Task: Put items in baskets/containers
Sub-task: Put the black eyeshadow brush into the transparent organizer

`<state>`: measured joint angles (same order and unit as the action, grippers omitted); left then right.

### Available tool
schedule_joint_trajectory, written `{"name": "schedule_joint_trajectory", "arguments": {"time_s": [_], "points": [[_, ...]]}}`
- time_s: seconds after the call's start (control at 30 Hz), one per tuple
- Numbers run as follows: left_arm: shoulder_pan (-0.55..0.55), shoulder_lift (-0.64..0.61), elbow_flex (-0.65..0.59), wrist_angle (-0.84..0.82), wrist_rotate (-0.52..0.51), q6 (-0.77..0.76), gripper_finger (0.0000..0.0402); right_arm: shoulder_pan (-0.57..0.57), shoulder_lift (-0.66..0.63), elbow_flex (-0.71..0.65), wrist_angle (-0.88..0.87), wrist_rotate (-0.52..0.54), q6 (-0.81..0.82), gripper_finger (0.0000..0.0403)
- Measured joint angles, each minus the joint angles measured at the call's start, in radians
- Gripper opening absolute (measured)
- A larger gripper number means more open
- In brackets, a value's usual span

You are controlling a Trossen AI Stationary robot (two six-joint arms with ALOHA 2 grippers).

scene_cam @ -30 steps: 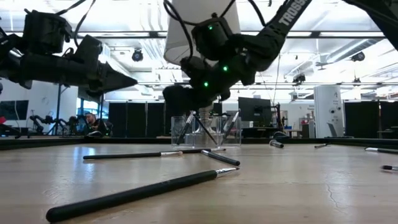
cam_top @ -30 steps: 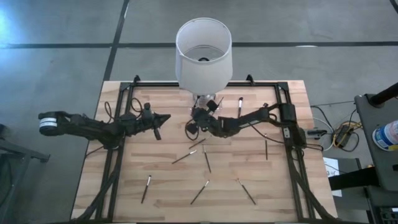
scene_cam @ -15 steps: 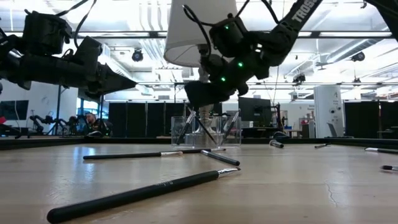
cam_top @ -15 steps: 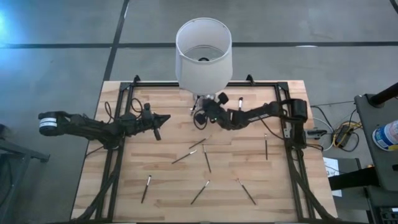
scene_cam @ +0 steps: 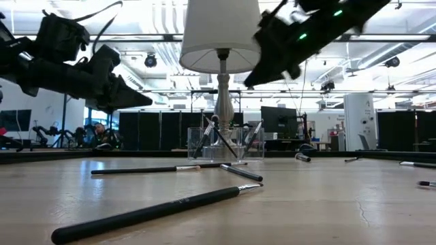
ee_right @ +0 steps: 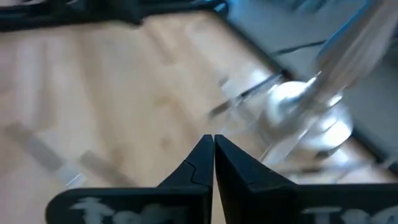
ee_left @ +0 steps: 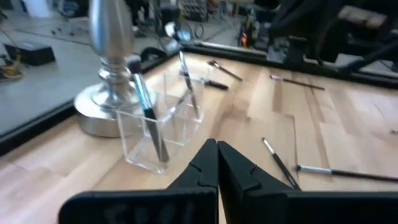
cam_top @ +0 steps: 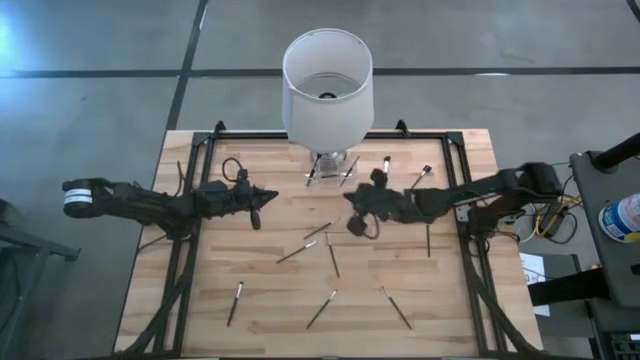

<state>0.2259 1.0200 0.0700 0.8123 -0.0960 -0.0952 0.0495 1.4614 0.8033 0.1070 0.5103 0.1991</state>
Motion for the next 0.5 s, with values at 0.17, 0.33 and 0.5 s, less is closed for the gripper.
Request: {"name": "schedule_joint_trajectory", "arguments": {"time_s": [0.17,0.33,0.5], "points": [[-0.023,0.015,0.007,-0.016,0.000,0.000,0.0000,0.085,-0.095,-0.020,-0.208,-0.087,0.164,0.0008],[-0.045,0.018,0.005,-0.055,0.000,-0.004,0.0000,0.214,-0.098,0.028,-0.485,-0.116,0.387,0.0009],[-0.053,0.018,-0.011,-0.057,0.000,-0.011,0.0000,0.386,-0.020,0.091,-0.689,-0.131,0.715,0.0024]]}}
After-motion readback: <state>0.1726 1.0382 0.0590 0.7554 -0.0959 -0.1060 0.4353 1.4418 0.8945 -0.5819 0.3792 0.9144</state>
